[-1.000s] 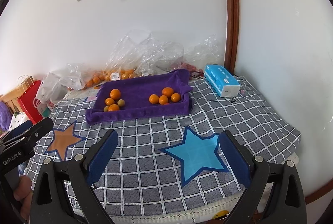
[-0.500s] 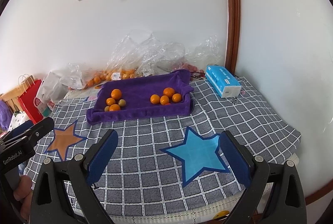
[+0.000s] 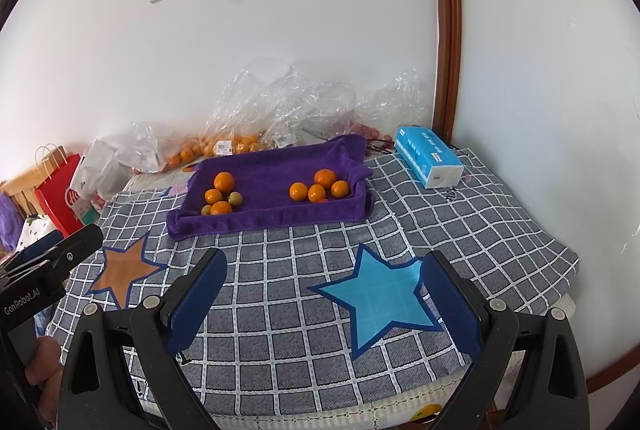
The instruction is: Organize fruits
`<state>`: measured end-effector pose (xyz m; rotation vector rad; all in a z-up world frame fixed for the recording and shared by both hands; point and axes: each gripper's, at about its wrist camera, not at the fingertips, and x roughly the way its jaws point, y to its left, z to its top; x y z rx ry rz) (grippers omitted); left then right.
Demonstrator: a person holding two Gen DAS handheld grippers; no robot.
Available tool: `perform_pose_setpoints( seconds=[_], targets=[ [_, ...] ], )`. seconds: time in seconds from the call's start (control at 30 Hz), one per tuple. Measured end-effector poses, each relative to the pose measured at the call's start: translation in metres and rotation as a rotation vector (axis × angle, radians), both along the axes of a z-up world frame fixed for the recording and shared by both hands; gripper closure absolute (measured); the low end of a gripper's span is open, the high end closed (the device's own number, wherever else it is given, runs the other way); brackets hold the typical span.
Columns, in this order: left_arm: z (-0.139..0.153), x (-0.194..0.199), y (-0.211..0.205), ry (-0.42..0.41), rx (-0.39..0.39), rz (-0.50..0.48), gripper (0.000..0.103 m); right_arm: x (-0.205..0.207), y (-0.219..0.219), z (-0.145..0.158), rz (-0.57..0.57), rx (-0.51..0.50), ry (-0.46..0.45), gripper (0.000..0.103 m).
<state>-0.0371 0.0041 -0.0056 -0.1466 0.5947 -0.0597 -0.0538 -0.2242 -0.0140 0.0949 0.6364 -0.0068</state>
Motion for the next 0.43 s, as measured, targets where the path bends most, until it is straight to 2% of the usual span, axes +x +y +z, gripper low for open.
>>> perform_pose_setpoints(
  seconds=[0.37, 0.43],
  targets=[
    [-0.0055, 0.0087, 0.0063, 0.012, -0.014, 0.001, 0.004, 0.0032, 0.0048, -0.002, 0.004, -0.013, 0.002, 0.006],
    [-0.0065, 0.0096, 0.0051, -0.005, 0.006, -0.018, 0.004, 0.005, 0.0056, -0.0031, 0.004, -0.017, 0.004, 0.006]
  ],
)
